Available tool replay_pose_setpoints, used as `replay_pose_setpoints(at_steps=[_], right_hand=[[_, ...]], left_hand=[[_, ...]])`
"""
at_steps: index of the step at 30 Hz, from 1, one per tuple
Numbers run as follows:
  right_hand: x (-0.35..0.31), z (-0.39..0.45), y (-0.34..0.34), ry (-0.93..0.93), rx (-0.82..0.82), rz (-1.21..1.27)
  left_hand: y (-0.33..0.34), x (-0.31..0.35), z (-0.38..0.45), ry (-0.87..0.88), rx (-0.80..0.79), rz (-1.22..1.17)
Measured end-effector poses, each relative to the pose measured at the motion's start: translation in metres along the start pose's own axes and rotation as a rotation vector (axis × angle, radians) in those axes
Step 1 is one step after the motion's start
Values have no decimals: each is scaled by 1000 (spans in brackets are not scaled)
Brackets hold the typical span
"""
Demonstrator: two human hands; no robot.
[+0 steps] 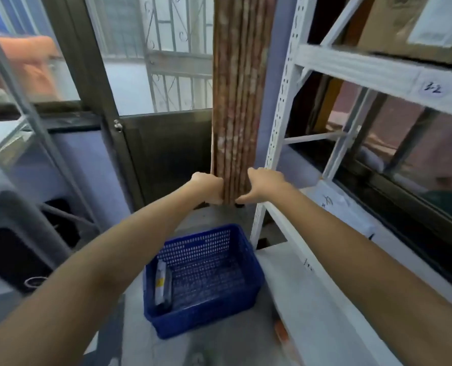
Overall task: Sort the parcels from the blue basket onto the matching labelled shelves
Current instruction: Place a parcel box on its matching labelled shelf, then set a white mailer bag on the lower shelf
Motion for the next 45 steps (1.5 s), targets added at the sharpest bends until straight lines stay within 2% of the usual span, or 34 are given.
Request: replay_pose_setpoints(at_steps=[8,12,16,18,20,22,25,28,32,39,45], right_hand=[[-80,96,117,12,-410,-47],[-116,151,154,1,-534,-49],[-159,187,187,-22,-653,184],[-179,196,207,-26,-720,295],[-195,206,232,-39,-796,301],[-205,213,258,-33,-863,329],[-221,230,303,-14,-943,433],[-232,257,356,39,-941,515],[-251,304,459,78,-913,560],[-302,363,648,140,-936,664],[-347,389,771,205,-983,798]], left_hand=[[130,-168,21,-304,-241,-77],[182,-237,44,-354,-370,-174],[227,-290,66,-403,-466,-334],[311,-337,108,-453,-519,-452],[400,-371,141,-489,-555,-486],[419,-365,130,-548,-563,-556],[360,-328,92,-598,-588,-681],[374,-321,99,-612,-644,-720],[461,-340,148,-669,-683,-759],[624,-371,231,-735,-463,-833],[738,-412,274,-877,-404,-818]])
Point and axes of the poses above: each hand's wrist, its own z-axis towards the middle knuckle, its own y-axis out of the palm, x = y × z, the point moved 4 cm from there along z, towards the middle knuckle, and after that the axes turned 8 degrees about -z, right-handed, at the moved point
